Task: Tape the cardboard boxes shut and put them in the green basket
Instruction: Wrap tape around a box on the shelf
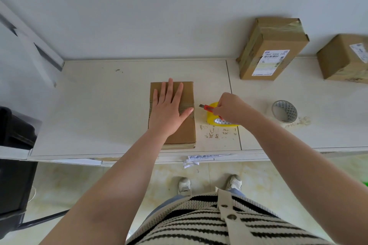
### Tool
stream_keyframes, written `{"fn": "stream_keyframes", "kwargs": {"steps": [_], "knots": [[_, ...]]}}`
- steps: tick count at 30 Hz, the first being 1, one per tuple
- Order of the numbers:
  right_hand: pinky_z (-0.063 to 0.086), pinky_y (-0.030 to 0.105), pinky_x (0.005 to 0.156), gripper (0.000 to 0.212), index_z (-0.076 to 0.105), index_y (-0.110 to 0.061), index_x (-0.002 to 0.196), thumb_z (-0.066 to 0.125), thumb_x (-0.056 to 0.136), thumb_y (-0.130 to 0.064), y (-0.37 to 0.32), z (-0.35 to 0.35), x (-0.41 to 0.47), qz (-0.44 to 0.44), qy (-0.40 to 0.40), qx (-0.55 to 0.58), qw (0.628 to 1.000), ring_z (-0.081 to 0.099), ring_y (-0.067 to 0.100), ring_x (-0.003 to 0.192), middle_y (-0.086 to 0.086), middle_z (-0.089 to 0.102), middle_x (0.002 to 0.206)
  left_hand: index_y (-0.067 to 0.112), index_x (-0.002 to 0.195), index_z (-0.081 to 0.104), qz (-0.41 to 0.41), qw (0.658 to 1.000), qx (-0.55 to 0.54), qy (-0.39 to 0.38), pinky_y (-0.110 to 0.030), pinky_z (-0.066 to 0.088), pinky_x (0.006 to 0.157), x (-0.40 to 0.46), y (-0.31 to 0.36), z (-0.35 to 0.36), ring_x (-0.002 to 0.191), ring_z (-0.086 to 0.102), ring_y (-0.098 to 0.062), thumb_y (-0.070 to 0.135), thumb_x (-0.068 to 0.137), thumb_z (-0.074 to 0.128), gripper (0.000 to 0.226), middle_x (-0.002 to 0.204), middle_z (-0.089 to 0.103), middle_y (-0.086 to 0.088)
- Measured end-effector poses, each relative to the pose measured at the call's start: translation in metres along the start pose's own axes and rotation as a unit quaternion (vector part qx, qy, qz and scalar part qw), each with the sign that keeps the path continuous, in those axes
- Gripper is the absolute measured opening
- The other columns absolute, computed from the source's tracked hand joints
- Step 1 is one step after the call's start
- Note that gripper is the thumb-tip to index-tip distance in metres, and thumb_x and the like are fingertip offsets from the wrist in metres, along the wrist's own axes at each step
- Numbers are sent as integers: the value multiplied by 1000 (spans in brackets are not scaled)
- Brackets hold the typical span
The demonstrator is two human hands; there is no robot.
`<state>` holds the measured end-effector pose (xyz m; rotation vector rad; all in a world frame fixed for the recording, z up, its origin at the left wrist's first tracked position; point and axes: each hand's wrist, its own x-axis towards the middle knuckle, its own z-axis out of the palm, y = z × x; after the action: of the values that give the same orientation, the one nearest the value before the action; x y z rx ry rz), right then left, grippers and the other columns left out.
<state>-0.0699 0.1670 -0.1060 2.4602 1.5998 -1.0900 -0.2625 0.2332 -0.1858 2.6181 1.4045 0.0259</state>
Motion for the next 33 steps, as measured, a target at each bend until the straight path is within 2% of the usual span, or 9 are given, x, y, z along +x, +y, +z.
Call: {"fn": "stream_keyframes", "kwargs": {"steps": [3,5,7,14,20,23,25,28,33], "knots": [[37,27,54,43,65,-3,77,49,99,-36,7,8,-2,-6,87,154,984,45,20,55,7,51,64,26,157,-3,0,1000,-3,2,-46,-6,122,-1,1,0,150,-15,-25,72,88,14,85,163,-17,-7],[44,31,58,33,65,-10,73,51,98,-27,21,3,-6,15,145,389,910,47,16,53,1,55,63,26,157,-4,1,1000,-6,0,-46,-7,122,-1,1,0,150,-16,-25,71,90,16,83,163,-17,-7],[47,27,64,27,70,-15,79,53,97,-24,46,-5,-3,63,213,485,846,51,12,62,-1,60,71,25,157,-5,2,1000,-3,-2,-46,-7,122,-1,0,0,150,-16,-26,71,91,16,83,163,-18,-8],[38,35,64,28,63,12,112,46,98,-6,123,31,23,199,163,353,900,46,23,66,12,52,74,26,156,-9,1,1000,0,-4,-46,-9,121,1,1,2,149,-18,-26,72,90,12,83,162,-20,-8],[53,41,76,39,52,-7,133,40,97,-1,123,31,30,218,113,124,961,55,36,111,23,52,127,26,156,-8,3,1000,0,2,-45,-11,121,1,0,3,149,-18,-26,72,89,13,84,162,-20,-9],[50,40,88,32,56,-9,128,47,97,-9,97,8,35,149,207,133,958,57,30,107,16,52,131,26,156,-8,4,1000,7,6,-45,-10,121,0,0,2,150,-16,-27,72,89,11,84,162,-19,-9],[46,34,89,29,61,-14,124,51,97,-13,66,-9,36,18,247,152,957,58,24,106,9,57,126,25,157,-6,4,1000,8,8,-45,-9,121,0,1,2,150,-15,-27,72,89,11,84,163,-17,-10],[44,32,86,22,65,-23,115,60,94,-27,14,-15,35,-156,114,57,979,56,18,101,0,57,111,25,157,-3,2,1000,9,8,-46,-7,121,-1,2,1,151,-12,-28,72,89,13,85,163,-14,-10],[42,34,99,26,64,-27,119,58,95,-33,-14,1,39,-128,-86,-83,985,54,19,112,-3,52,128,24,157,-1,1,1000,7,4,-46,-5,122,-1,1,1,151,-11,-28,73,87,12,87,164,-13,-9]]}}
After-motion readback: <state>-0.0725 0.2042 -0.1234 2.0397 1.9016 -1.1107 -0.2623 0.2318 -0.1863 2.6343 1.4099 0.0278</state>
